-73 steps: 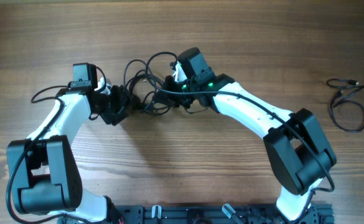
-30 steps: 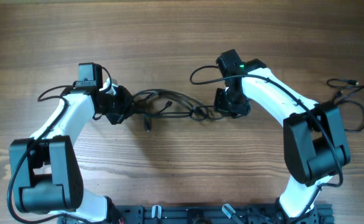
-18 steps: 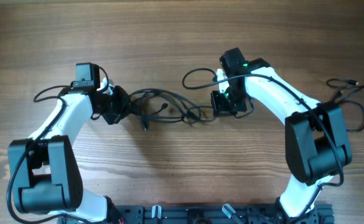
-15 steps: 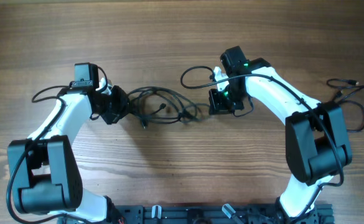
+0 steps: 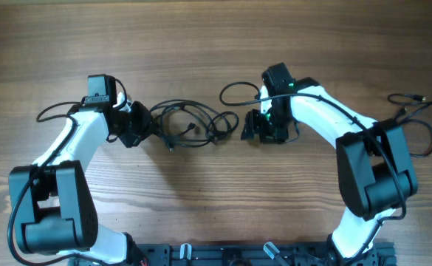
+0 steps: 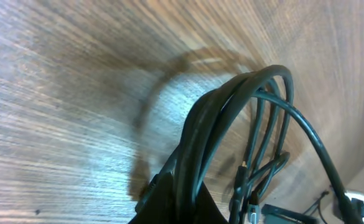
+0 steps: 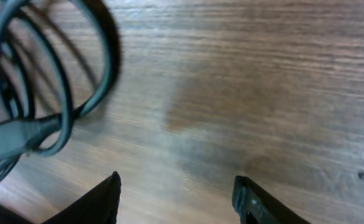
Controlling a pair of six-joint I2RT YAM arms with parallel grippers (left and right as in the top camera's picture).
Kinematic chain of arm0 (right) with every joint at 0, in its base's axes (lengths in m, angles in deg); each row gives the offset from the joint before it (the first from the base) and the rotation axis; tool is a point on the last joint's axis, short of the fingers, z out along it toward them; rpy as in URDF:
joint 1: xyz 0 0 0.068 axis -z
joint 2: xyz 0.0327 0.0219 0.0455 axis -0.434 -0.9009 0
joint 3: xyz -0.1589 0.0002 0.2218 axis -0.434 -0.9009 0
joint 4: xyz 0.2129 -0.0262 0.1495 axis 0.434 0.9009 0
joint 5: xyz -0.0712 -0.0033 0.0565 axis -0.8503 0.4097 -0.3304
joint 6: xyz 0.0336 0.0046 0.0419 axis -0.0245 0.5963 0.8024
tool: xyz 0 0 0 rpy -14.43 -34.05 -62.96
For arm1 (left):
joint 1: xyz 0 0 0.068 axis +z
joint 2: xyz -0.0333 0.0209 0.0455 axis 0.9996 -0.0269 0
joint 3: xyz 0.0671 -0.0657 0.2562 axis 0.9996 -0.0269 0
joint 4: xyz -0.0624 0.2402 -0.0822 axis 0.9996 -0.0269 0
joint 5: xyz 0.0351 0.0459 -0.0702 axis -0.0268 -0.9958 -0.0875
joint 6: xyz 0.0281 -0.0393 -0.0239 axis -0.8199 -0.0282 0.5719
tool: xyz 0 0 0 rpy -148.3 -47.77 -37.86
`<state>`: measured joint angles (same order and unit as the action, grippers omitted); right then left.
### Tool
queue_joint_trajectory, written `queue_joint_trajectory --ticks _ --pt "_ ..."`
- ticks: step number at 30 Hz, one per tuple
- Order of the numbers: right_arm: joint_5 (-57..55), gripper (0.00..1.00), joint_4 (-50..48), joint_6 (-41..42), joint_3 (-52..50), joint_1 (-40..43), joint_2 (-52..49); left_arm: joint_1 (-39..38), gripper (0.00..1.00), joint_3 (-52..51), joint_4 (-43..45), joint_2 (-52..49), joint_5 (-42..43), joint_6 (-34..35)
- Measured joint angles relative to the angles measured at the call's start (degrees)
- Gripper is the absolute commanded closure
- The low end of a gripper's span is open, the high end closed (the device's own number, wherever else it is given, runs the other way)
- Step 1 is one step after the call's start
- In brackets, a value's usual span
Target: Untangle cables
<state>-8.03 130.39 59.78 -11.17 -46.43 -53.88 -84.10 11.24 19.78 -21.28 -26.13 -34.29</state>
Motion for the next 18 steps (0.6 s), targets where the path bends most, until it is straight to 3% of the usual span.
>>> queue_joint_trajectory --ticks 9,18 --pt "6.14 0.40 -7.76 0.81 -1.73 -4.00 0.02 0.24 0.96 -0.02 3.78 0.00 20.00 0.46" --pt "8.26 0.41 -18.18 8.70 -1.79 -3.67 0.02 2.95 0.96 -0.02 2.89 0.00 28.85 0.48"
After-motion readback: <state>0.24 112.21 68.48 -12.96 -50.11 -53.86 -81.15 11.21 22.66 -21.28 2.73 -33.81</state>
